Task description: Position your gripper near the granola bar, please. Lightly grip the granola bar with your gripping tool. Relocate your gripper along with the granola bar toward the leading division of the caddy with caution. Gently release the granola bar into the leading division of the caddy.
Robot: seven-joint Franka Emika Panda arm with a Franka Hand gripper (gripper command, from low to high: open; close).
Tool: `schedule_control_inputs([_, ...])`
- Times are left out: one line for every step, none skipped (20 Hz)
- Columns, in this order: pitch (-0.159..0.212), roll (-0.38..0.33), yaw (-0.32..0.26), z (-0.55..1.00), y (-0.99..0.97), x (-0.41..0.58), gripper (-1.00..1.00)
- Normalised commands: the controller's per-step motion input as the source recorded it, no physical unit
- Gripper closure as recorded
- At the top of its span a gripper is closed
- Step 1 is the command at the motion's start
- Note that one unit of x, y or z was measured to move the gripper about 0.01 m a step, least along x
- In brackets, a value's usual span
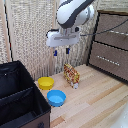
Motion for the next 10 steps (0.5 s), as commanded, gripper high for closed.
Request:
schedule_control_inputs([0.030,0.000,0.012,-0.03,0.00,0.000,-1.00])
schedule_control_inputs([0.000,0.043,-0.038,-0.11,-0.69,0.351,-1.00])
schedule_control_inputs([0.000,0.043,-0.038,-0.11,-0.69,0.351,-1.00])
schedule_control_inputs([0.000,0.047,-0.035,-0.11,-0.72,0.354,-1.00])
schedule_control_inputs([0.000,0.048,-0.035,-0.11,-0.72,0.349,-1.00])
schedule_control_inputs([0.000,0.055,-0.034,-0.12,-0.74,0.337,-1.00])
schedule_control_inputs([-0.002,0.056,-0.035,-0.11,-0.75,0.294,-1.00])
schedule_control_inputs([-0.007,0.056,-0.035,-0.10,-0.75,0.294,-1.00])
schedule_control_inputs([-0.006,0.055,-0.036,-0.10,-0.75,0.300,-1.00])
schedule_control_inputs([-0.013,0.051,-0.036,-0.08,-0.73,0.286,-1.00])
